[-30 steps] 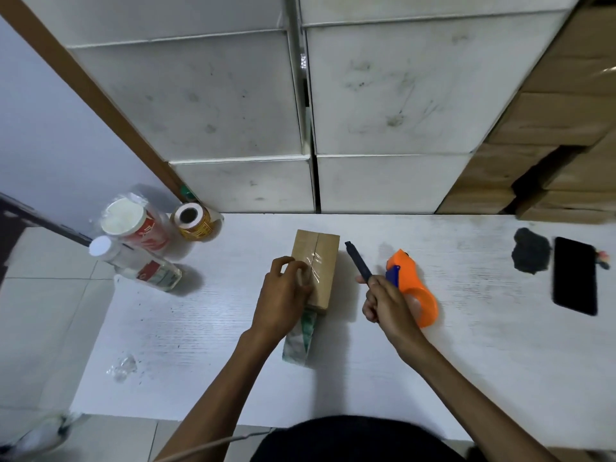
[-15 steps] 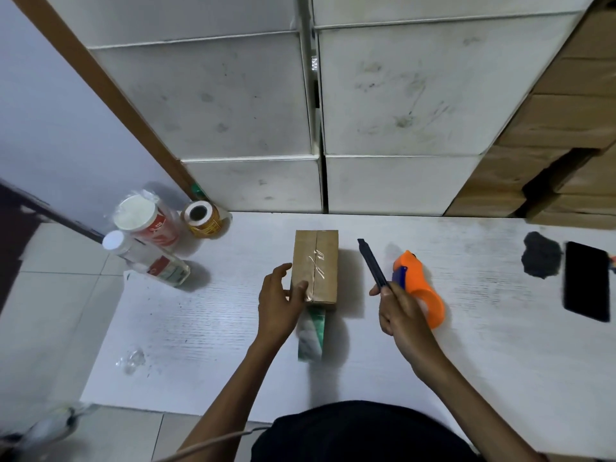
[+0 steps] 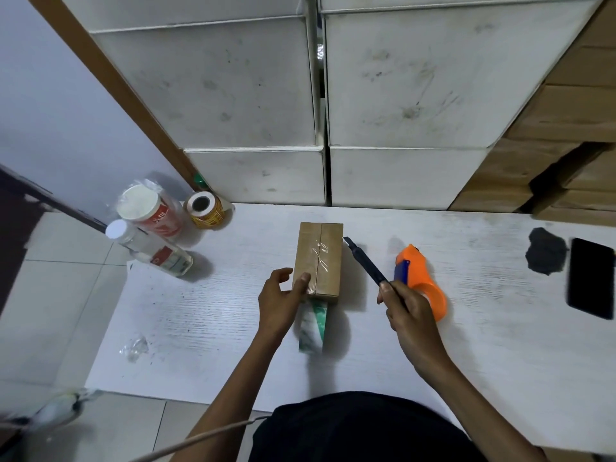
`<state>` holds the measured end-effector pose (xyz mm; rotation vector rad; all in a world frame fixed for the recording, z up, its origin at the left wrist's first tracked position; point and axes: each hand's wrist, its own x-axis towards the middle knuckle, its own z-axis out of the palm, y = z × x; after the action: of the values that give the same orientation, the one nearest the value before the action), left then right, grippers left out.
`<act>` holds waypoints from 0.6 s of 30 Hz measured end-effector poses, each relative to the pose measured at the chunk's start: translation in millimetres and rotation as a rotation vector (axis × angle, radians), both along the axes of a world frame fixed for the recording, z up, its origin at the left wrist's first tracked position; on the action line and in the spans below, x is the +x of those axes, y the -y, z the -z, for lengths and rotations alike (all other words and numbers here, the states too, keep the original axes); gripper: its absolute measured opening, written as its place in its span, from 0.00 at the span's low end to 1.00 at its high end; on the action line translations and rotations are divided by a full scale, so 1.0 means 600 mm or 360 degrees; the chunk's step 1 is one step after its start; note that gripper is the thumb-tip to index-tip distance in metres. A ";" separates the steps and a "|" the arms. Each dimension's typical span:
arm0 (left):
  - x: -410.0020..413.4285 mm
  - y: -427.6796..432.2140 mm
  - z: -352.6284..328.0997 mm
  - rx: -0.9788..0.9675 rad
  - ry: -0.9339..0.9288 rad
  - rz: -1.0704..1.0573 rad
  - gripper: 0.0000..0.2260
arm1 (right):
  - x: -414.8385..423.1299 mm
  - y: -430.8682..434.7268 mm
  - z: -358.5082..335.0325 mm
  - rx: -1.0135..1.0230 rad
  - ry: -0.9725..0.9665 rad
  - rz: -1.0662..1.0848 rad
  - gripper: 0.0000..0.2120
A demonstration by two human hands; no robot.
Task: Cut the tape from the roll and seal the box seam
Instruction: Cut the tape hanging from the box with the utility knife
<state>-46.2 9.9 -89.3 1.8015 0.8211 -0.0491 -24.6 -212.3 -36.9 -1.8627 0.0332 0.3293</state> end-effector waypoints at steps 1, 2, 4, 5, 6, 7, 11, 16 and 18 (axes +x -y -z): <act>0.000 0.001 -0.001 -0.0006 -0.0006 -0.0005 0.25 | 0.000 0.000 -0.002 0.0000 0.0011 0.0006 0.16; 0.000 0.002 -0.001 -0.0005 -0.0008 -0.0006 0.25 | 0.000 0.000 -0.003 -0.0010 0.0017 0.0017 0.16; 0.000 0.003 -0.007 0.0015 0.0017 -0.0008 0.23 | 0.002 0.002 0.001 -0.0045 0.0009 0.0058 0.16; -0.001 0.002 -0.010 0.0031 0.0042 -0.0015 0.22 | 0.002 0.004 0.002 -0.0067 0.0008 0.0075 0.16; -0.002 0.000 -0.012 0.0042 0.0081 -0.0018 0.21 | 0.002 0.005 0.004 -0.0093 0.0015 0.0083 0.16; -0.003 -0.005 -0.014 0.0055 0.0123 0.0002 0.21 | 0.001 0.007 0.005 -0.0120 0.0034 0.0085 0.17; -0.015 -0.034 -0.021 0.0177 0.0229 0.0387 0.28 | -0.001 0.010 0.006 -0.0197 0.0093 0.0098 0.17; -0.018 -0.065 -0.042 0.0578 0.0187 0.1108 0.49 | -0.002 0.010 0.011 -0.0220 0.0095 -0.0011 0.19; -0.016 -0.074 -0.043 0.0738 0.0125 0.1406 0.56 | -0.007 0.013 0.013 -0.0250 0.0112 -0.0110 0.18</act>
<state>-55.7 54.2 -63.6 2.4670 -0.0894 -0.3812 -28.7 -220.3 -44.5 -2.0333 -0.0548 0.3159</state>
